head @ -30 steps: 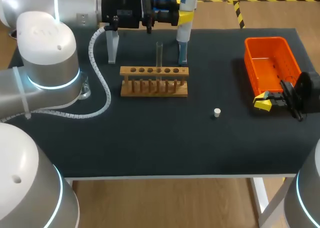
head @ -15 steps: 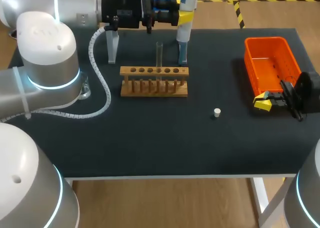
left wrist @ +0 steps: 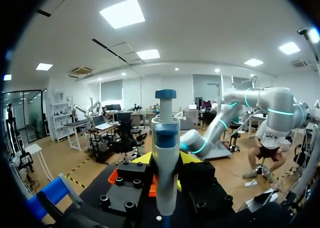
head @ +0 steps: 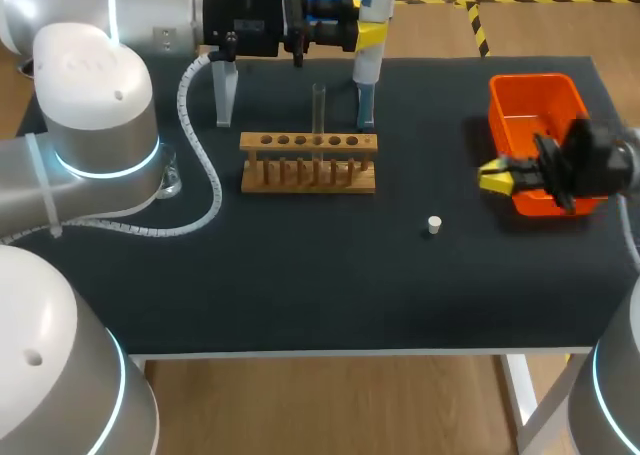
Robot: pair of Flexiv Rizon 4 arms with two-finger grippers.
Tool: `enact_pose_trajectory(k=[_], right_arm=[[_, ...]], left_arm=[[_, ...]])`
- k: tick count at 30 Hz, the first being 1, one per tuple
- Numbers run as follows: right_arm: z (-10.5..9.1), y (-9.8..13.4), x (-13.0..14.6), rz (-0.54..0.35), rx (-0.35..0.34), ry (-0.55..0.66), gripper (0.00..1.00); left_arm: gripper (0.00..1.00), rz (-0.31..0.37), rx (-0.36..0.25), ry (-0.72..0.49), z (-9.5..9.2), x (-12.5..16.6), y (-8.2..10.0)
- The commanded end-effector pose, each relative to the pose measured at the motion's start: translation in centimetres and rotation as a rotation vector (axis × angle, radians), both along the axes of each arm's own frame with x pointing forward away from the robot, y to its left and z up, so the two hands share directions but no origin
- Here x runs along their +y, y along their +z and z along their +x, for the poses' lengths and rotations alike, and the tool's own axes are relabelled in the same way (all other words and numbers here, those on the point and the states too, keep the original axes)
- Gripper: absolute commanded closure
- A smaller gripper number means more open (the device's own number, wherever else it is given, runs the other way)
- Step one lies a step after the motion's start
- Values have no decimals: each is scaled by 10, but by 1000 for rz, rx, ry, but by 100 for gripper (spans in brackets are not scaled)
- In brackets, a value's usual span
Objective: Invert the test tube, pick up the pipette, mount the tip to pipette, aspirate from beaker and dispense into the tube, eject the tip, return the pipette, and cap with the stopper.
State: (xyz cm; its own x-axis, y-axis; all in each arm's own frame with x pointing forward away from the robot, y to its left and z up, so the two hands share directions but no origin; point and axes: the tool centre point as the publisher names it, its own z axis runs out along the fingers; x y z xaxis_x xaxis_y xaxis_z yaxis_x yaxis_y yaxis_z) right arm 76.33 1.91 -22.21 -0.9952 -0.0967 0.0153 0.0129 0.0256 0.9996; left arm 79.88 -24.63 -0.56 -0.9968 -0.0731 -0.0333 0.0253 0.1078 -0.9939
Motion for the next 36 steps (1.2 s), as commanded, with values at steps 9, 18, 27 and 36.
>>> enact_pose_trajectory(k=[9,18,27,36], right_arm=[[19,14,76,-24,-20,48,100],[29,12,112,-19,-36,73,100],[41,8,138,-11,-40,79,100],[50,7,155,14,-6,73,100]], left_arm=[[100,0,0,5,-1,-1,0],[100,0,0,5,-1,-1,0],[100,0,0,5,-1,-1,0],[100,0,0,5,-1,-1,0]])
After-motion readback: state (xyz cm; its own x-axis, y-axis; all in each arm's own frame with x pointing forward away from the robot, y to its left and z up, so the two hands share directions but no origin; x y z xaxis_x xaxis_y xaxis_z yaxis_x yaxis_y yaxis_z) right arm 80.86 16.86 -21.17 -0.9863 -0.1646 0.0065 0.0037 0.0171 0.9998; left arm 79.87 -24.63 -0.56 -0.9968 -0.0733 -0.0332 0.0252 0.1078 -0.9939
